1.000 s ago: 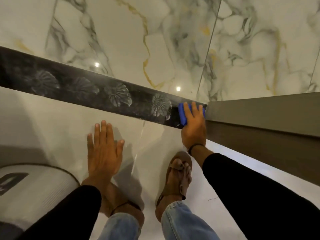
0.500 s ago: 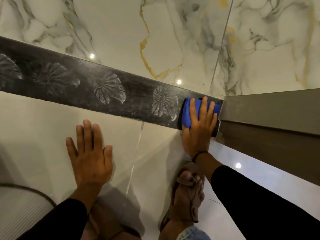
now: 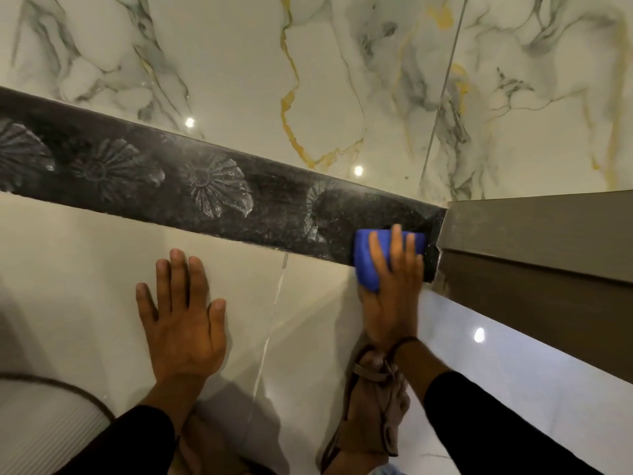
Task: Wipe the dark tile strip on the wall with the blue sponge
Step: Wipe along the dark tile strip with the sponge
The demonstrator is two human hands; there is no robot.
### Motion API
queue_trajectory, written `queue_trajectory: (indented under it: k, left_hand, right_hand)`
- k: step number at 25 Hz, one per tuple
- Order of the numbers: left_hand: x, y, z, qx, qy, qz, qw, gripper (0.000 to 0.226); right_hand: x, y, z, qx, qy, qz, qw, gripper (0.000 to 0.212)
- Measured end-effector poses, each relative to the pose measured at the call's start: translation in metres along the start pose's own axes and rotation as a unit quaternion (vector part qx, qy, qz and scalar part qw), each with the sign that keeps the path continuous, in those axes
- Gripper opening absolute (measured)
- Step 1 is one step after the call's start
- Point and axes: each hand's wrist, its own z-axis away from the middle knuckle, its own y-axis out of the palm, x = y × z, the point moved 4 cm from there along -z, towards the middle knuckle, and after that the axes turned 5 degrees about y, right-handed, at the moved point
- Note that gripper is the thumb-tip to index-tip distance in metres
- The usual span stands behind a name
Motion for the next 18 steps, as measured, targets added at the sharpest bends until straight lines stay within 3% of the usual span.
queue_trajectory:
  k: [5,7,10,13,15,18]
  left_hand:
    - [0.001,0.002,-0.001,0.007,0.002,-0.005,1.000,0.080]
    - [0.000,0.002,-0.001,0.003,0.003,-0.010,1.000,0.079]
    - [-0.002,0.002,-0.002,0.008,0.002,-0.015,1.000,0.078]
    - [-0.001,-0.001,-0.003,0.009,-0.005,-0.010,1.000,0.079]
    - [-0.002,-0.003,-0.003,0.006,-0.009,-0.010,1.000,0.078]
    - [-0.001,-0.005,-0.003,-0.004,-0.003,-0.023,1.000,0.075]
  right_hand:
    - [0.043,-0.001,-0.053,-0.076,0.142,0.015,0.987,0.081]
    - [0.088,0.014,-0.065,-0.069,0.105,0.020,0.992,0.083]
    - [0.153,0.041,-0.044,-0.030,-0.042,0.044,0.998,0.084]
    - [0.150,0.051,-0.001,0.033,-0.132,0.040,0.990,0.083]
    - [0.112,0.036,0.004,0.037,-0.129,0.025,0.991,0.084]
    - [0.070,0.012,-0.026,0.003,-0.015,0.028,0.999,0.077]
